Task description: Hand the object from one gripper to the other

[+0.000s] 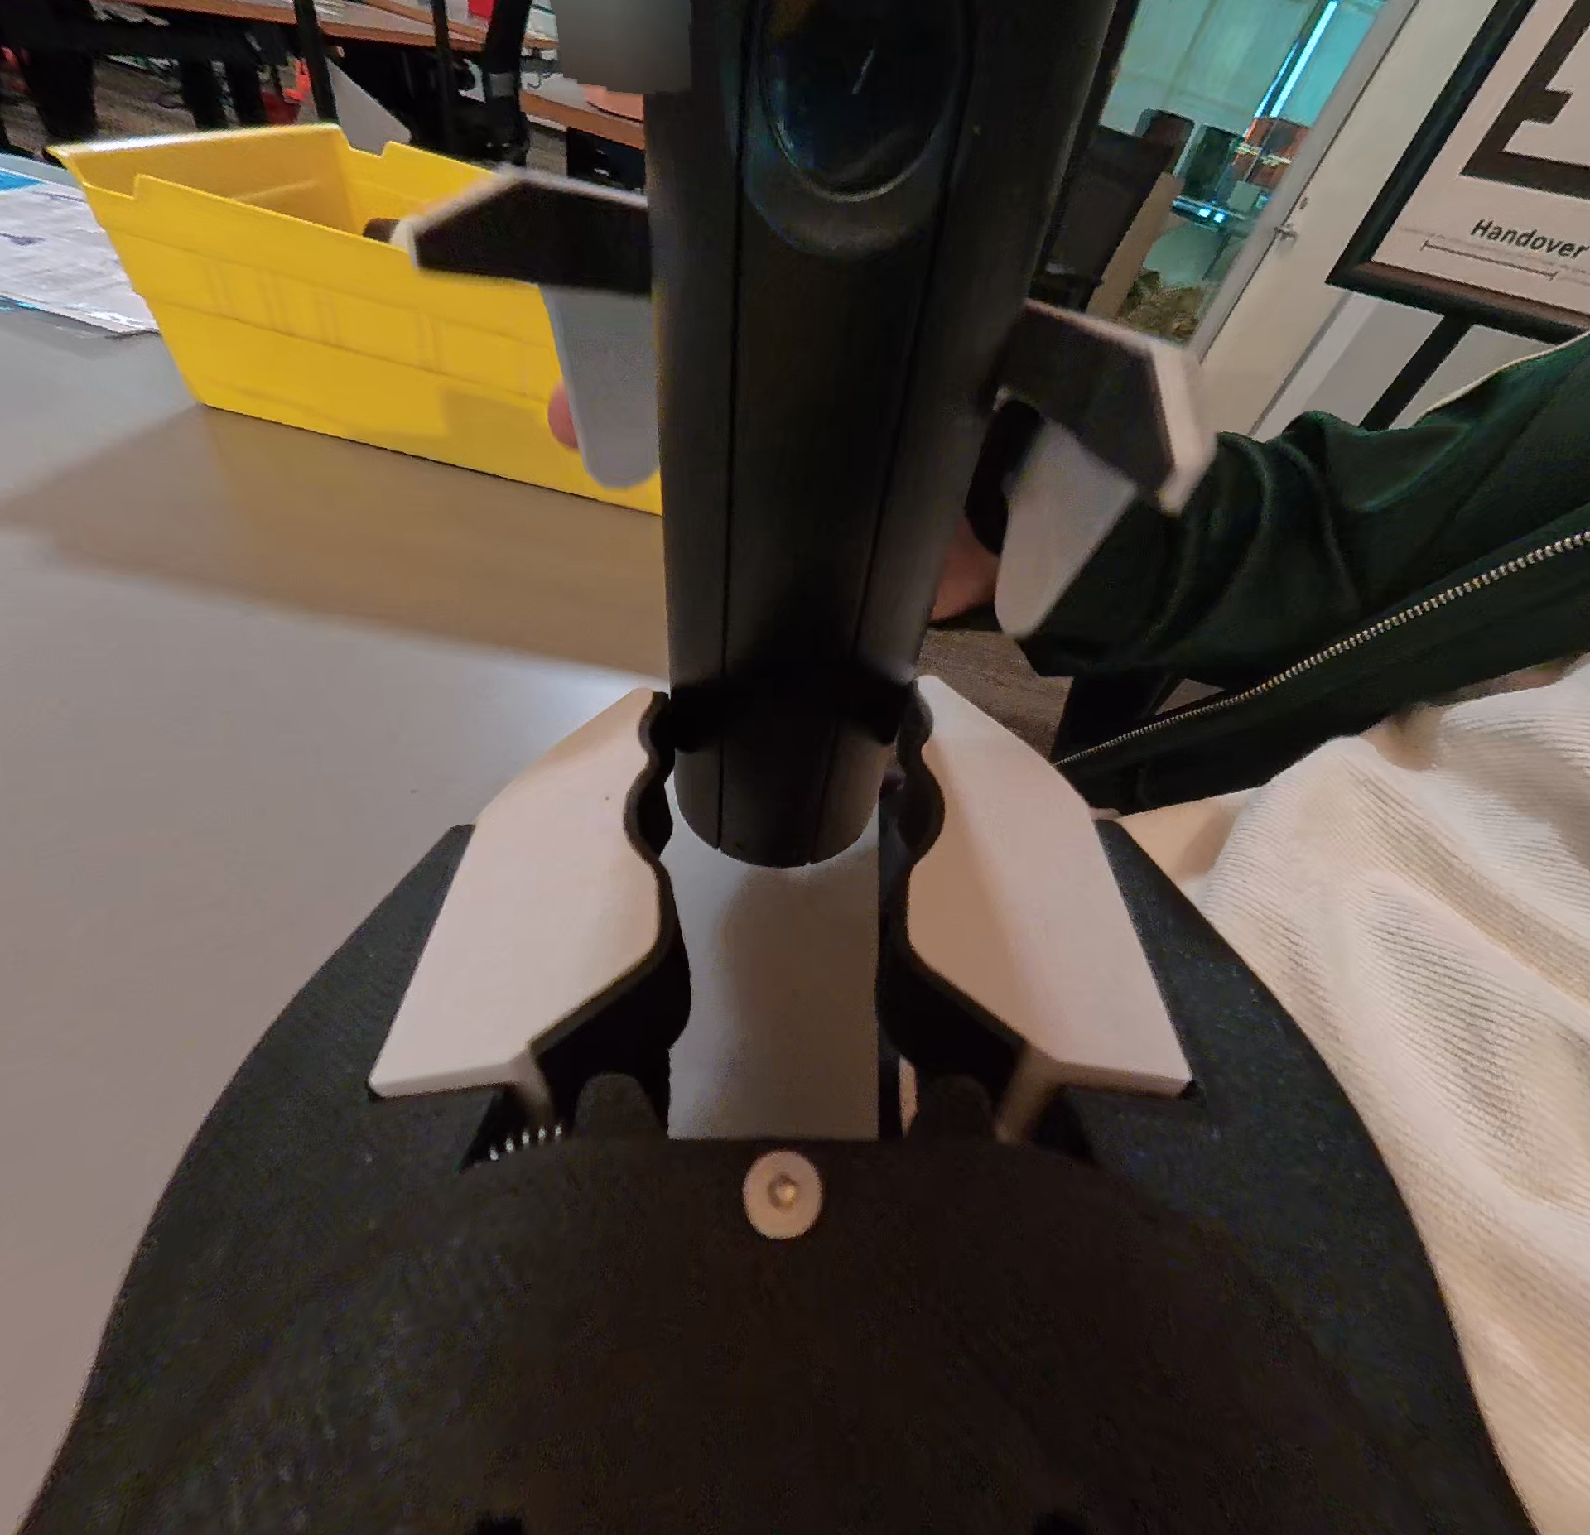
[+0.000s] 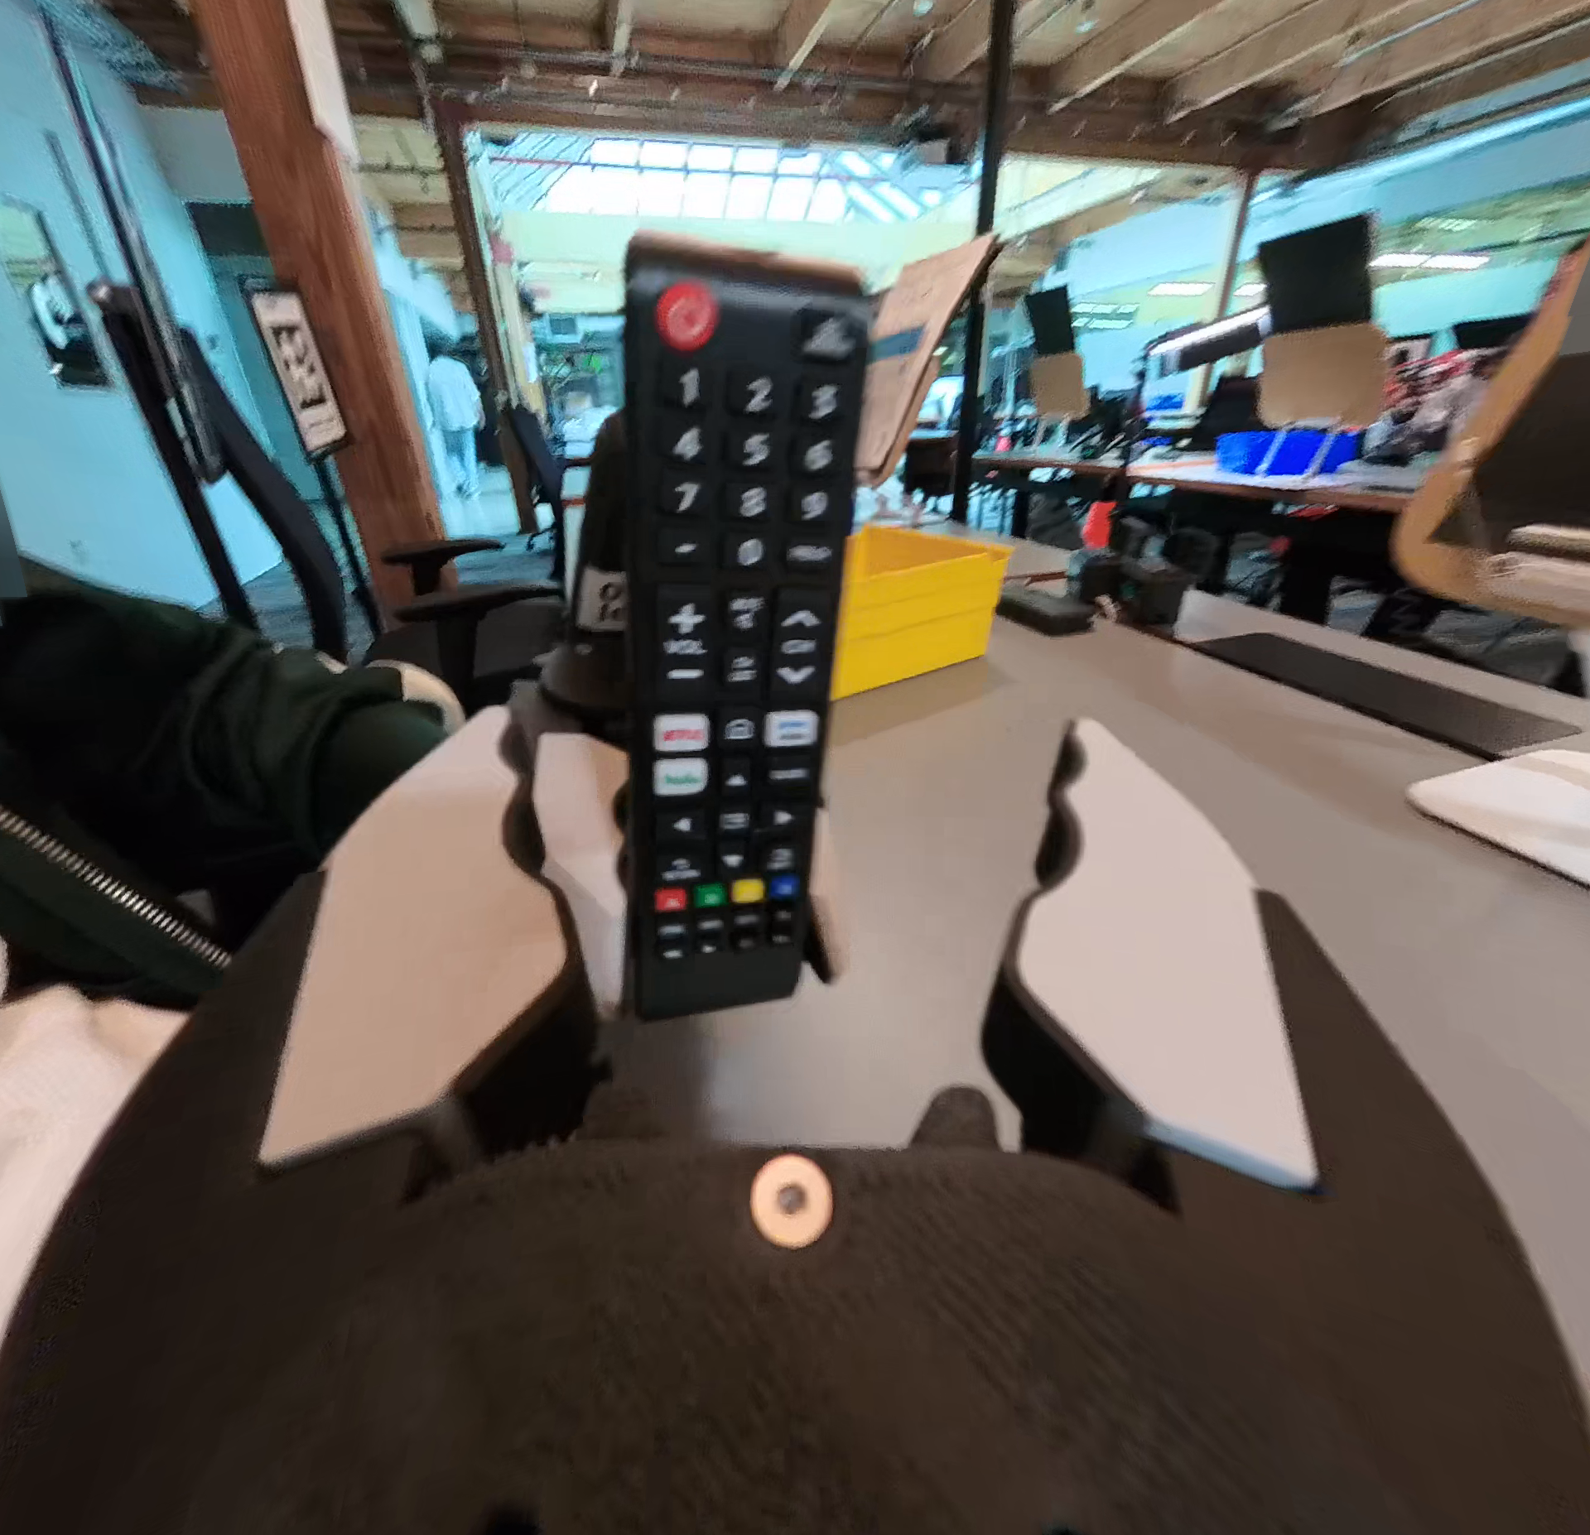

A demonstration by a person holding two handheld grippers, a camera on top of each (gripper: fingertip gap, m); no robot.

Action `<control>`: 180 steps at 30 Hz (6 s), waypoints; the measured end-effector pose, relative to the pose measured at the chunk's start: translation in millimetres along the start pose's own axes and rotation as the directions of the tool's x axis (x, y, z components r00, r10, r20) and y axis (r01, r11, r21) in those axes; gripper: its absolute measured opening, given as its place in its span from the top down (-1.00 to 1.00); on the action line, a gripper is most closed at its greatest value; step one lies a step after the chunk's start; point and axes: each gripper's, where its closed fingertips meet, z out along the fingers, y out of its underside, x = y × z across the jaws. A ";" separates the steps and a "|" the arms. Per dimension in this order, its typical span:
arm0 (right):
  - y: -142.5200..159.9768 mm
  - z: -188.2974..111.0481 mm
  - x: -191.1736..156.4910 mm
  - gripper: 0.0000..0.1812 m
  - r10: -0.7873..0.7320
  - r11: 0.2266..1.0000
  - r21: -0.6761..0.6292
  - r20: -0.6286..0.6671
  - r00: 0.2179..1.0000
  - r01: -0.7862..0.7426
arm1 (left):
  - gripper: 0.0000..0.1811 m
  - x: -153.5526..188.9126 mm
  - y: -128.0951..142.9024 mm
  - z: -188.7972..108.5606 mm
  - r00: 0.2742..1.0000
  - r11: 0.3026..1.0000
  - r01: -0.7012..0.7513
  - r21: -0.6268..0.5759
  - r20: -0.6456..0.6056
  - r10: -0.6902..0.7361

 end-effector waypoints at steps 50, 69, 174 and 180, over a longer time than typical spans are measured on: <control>14.7 5.4 -24.3 0.42 0.059 0.995 -0.087 0.053 0.997 -0.054 | 0.12 27.1 -68.1 -34.3 0.988 0.968 -0.131 0.214 -0.047 0.144; 17.6 16.8 -69.4 0.42 0.046 0.997 -0.073 0.224 0.974 -0.030 | 0.40 57.2 -81.3 -36.0 0.979 0.956 -0.138 0.260 -0.111 0.171; -4.9 4.2 -38.4 0.44 0.005 1.000 0.005 0.097 0.995 -0.005 | 0.36 22.9 -17.1 -9.8 0.985 0.992 -0.068 0.104 -0.151 0.083; -3.4 4.5 -38.2 0.44 0.006 1.000 0.005 0.099 0.995 -0.006 | 0.45 26.0 -15.8 -8.4 0.984 0.994 -0.064 0.088 -0.161 0.077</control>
